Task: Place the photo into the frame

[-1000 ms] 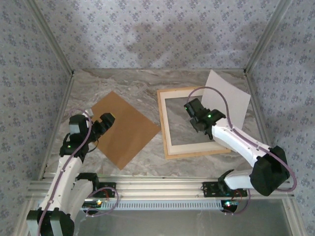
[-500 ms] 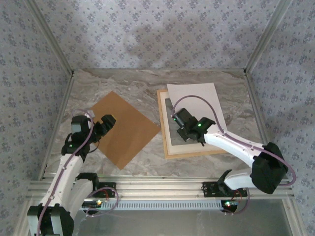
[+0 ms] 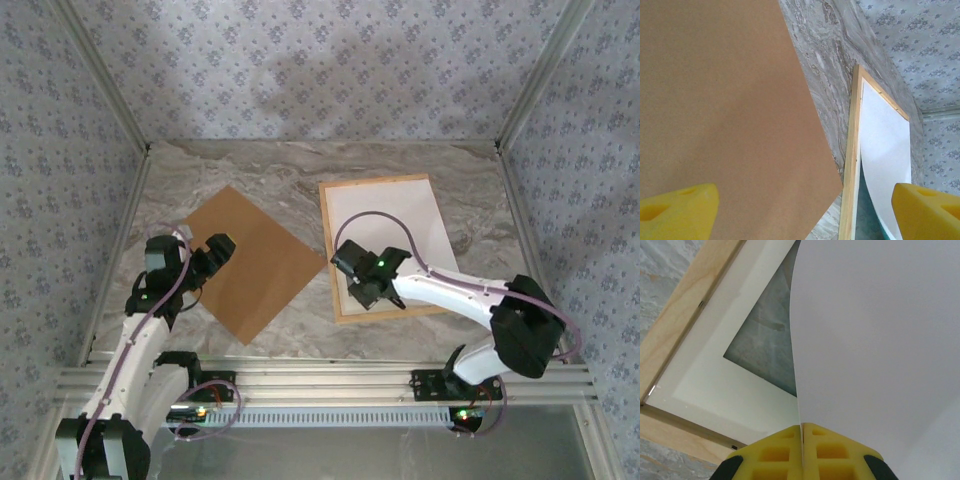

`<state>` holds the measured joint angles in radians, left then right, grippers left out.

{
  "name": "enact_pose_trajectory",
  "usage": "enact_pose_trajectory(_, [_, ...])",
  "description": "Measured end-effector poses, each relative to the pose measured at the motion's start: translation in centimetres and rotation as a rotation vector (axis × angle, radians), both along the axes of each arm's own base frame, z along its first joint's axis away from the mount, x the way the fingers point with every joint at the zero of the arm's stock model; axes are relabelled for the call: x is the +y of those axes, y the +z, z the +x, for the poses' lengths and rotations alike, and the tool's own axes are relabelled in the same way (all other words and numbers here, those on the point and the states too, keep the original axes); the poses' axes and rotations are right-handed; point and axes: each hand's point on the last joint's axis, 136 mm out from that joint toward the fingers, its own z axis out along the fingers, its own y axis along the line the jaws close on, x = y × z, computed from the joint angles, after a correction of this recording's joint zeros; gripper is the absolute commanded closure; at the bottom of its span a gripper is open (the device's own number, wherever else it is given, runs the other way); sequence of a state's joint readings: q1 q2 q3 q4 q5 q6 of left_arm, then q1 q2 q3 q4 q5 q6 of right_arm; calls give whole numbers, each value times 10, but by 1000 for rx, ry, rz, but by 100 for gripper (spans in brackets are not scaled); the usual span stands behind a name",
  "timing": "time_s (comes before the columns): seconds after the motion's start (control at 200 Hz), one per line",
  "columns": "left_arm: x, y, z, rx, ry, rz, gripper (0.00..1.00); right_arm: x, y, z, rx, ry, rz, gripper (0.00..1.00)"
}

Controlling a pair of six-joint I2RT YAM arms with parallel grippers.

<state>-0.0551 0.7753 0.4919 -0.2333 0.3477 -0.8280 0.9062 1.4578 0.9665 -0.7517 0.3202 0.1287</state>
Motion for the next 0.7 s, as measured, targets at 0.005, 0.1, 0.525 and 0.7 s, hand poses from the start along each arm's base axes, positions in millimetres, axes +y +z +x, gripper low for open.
enact_pose_trajectory(0.005, [0,0,0,1,-1,0,11,0,0,0,0,-1,0,100])
enact_pose_trajectory(0.1, [-1,-5,-2,12,-4,1,10,3,-1,1,7,-16,4,100])
enact_pose_trajectory(0.525, [-1,-8,-2,18,-10,7,11,18,-1,0,6,-7,43,100])
enact_pose_trajectory(0.7, [-2,-11,-2,28,-10,7,11,22,1,3,-7,2,61,100])
